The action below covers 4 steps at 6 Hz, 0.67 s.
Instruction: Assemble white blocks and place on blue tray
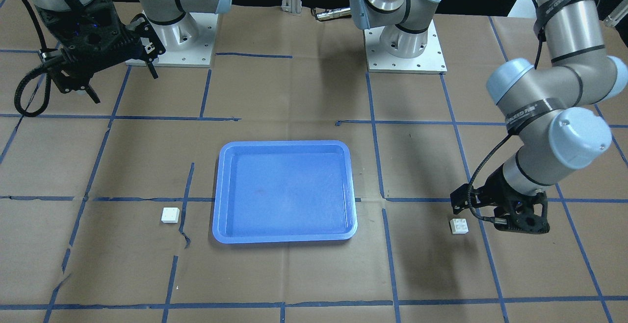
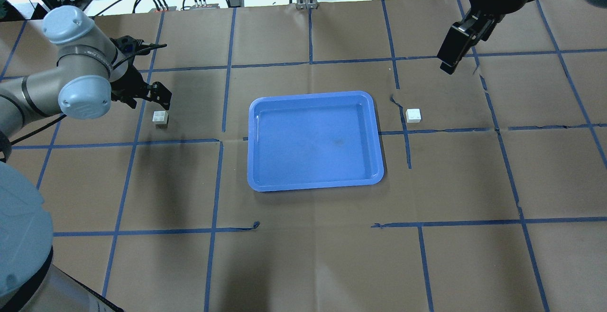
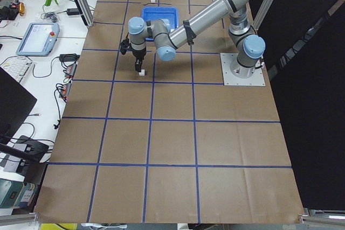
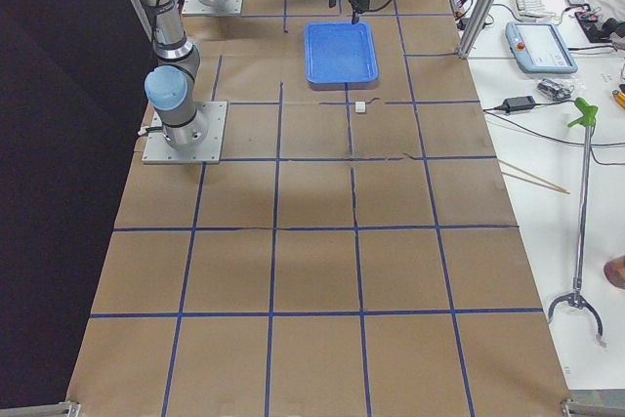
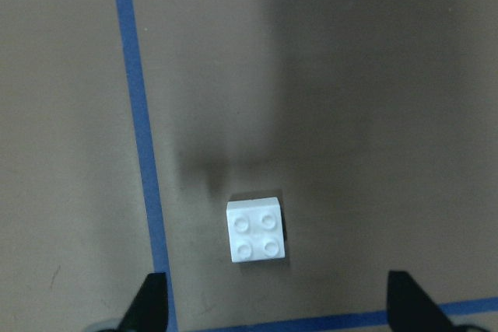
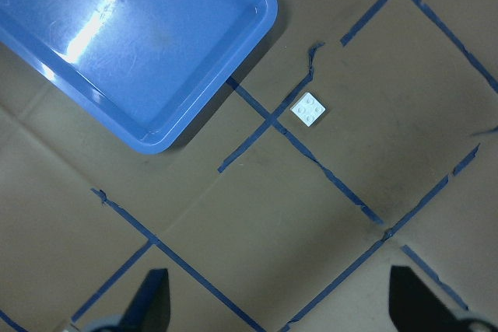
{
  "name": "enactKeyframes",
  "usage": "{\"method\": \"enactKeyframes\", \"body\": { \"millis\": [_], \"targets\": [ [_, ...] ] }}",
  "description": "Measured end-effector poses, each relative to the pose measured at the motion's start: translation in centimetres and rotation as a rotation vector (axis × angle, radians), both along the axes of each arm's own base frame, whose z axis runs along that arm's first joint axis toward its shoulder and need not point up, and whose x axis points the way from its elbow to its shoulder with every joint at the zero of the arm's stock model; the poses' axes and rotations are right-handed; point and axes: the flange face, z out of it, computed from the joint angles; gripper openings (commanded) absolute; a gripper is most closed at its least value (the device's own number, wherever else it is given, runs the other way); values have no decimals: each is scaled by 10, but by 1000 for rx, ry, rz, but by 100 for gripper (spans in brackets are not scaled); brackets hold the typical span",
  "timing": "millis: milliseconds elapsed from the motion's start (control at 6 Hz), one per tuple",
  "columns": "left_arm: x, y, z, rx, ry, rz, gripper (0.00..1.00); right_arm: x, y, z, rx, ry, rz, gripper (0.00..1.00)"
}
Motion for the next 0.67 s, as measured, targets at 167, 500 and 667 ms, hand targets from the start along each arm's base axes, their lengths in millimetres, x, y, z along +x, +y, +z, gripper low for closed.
{"method": "enactKeyframes", "body": {
  "millis": [167, 500, 667],
  "targets": [
    [2, -5, -21, -6, -5, -2, 85, -2, -10, -8, 2, -2, 162, 100],
    [3, -6, -42, 6, -5, -3, 39, -6, -29, -27, 8, -6, 473, 99],
    [2, -6, -42, 10, -4, -4, 24, -15, -40, -39, 4, -42, 596, 99]
  ]
}}
